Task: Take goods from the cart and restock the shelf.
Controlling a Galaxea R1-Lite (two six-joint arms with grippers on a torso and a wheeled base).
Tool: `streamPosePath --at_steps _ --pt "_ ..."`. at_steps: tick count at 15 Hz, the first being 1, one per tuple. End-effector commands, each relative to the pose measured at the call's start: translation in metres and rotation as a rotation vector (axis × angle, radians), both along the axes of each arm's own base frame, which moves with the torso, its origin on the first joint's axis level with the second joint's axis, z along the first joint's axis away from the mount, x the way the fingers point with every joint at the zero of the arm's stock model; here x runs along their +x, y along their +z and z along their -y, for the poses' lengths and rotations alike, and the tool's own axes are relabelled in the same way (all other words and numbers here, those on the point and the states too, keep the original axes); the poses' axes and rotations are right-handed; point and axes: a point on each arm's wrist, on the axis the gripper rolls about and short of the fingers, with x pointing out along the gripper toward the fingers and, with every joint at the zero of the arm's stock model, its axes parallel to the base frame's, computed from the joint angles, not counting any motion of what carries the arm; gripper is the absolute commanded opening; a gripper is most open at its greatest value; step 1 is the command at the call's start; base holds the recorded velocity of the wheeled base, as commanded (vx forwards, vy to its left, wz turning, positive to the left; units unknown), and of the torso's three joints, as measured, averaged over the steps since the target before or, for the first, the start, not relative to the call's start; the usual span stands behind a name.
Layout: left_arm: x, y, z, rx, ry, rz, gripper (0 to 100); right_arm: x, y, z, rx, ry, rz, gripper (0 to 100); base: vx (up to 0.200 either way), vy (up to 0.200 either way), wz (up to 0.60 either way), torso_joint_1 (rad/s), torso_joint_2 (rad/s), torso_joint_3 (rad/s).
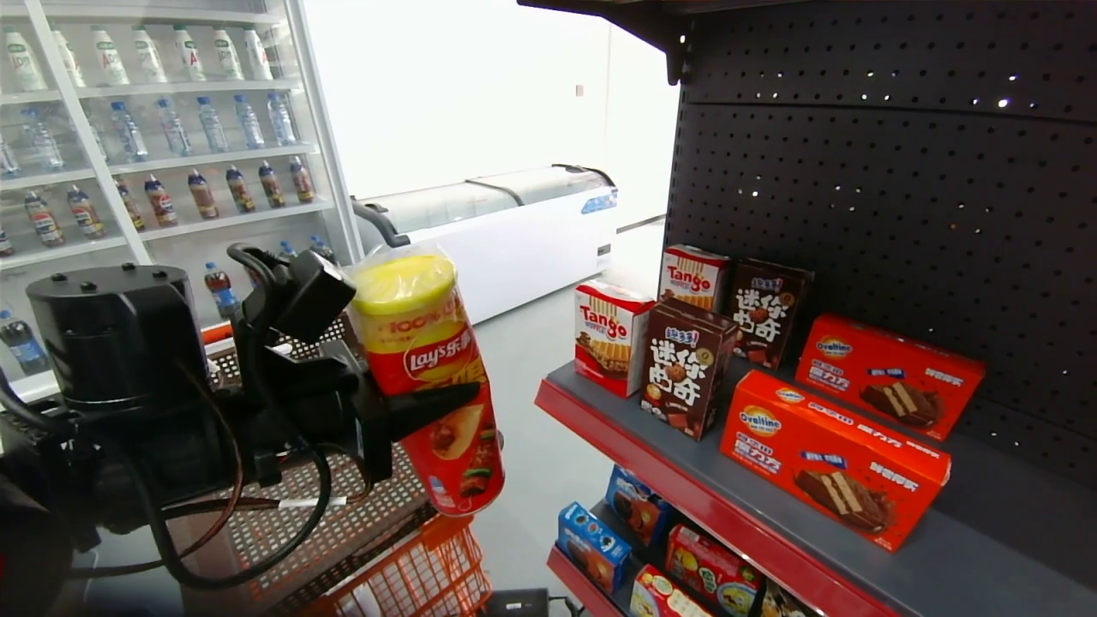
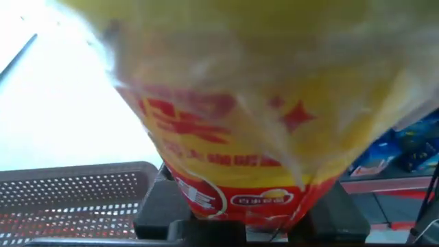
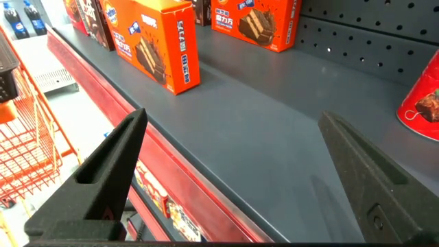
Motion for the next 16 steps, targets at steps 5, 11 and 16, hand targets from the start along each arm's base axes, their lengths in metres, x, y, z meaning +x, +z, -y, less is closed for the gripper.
streamPosePath --at_steps 5,11,16 --pt "-0.02 0.023 0.016 -0.078 -0.157 0.026 0 0.0 0.0 0.0 -0.002 0.002 0.0 100 0.0 0.0 0.0 0.0 0.0 0.0" --pt "-0.046 0.019 0.029 -0.045 -0.275 -0.05 0 0.0 0.0 0.0 -0.002 0.002 0.0 100 0.0 0.0 0.0 0.0 0.0 0.0" --pt "-0.062 0.001 0.027 0.007 -0.31 -0.069 0 0.0 0.0 0.0 -0.002 0.002 0.0 100 0.0 0.0 0.0 0.0 0.0 0.0"
